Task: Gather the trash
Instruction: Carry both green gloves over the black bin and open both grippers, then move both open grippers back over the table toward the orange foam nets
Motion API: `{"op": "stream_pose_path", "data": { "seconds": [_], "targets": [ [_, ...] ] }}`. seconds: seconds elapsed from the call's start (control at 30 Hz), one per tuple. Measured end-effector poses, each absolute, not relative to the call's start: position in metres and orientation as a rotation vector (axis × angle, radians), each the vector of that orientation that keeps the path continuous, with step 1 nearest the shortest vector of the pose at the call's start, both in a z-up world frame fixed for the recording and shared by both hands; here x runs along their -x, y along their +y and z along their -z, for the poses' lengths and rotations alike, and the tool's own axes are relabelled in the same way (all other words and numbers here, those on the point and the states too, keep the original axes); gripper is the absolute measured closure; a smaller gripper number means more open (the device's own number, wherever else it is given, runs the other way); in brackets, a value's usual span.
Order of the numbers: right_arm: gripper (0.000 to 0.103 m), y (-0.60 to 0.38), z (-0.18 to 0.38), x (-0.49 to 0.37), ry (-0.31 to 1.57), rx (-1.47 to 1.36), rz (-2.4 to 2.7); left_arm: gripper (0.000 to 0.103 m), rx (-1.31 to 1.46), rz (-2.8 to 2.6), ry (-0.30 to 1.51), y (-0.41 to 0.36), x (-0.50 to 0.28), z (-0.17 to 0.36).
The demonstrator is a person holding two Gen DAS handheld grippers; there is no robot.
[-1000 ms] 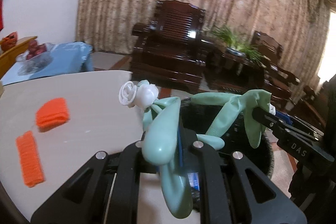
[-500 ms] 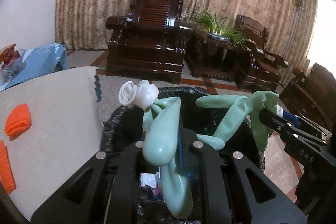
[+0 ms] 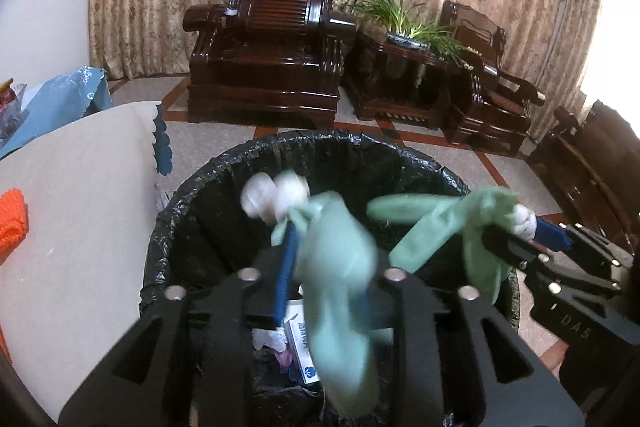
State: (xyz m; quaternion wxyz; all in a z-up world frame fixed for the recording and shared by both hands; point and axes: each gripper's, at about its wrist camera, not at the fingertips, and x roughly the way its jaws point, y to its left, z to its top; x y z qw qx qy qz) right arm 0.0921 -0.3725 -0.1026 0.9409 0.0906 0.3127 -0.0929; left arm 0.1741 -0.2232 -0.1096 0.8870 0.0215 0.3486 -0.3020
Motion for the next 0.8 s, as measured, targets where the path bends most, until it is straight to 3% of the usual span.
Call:
{"op": "stream_pose_path", "data": {
  "seconds": [0.07,0.13,0.2,0.37,0.8],
  "targets": [
    [0.037,-0.373,0.103,-0.09,0.633,-0.187,0.193,0.058,-0.038,0.627,0.714,-0.219,-0.175,0.106],
    [0.03,-0.373,0.101,-0.088,0.623,-0.185,0.202,0.052,-0.026,0.619,0.701,-0.214,-0.175,0.101],
    [0.013,-0.373,0.097,-0.085,0.612,-0.182,0.209,0.041,-0.017,0.606,0.692,-0.208,-0.175,0.096],
    [0.006,-0.368,0.085,-0.078,0.574,-0.181,0.209,0.015,-0.003,0.545,0.648,-0.183,-0.169,0.077],
    [0.006,-0.289,0.062,-0.093,0.534,-0.146,0.04,0.013,0.012,0.336,0.595,-0.076,-0.149,0.047]
  ]
}}
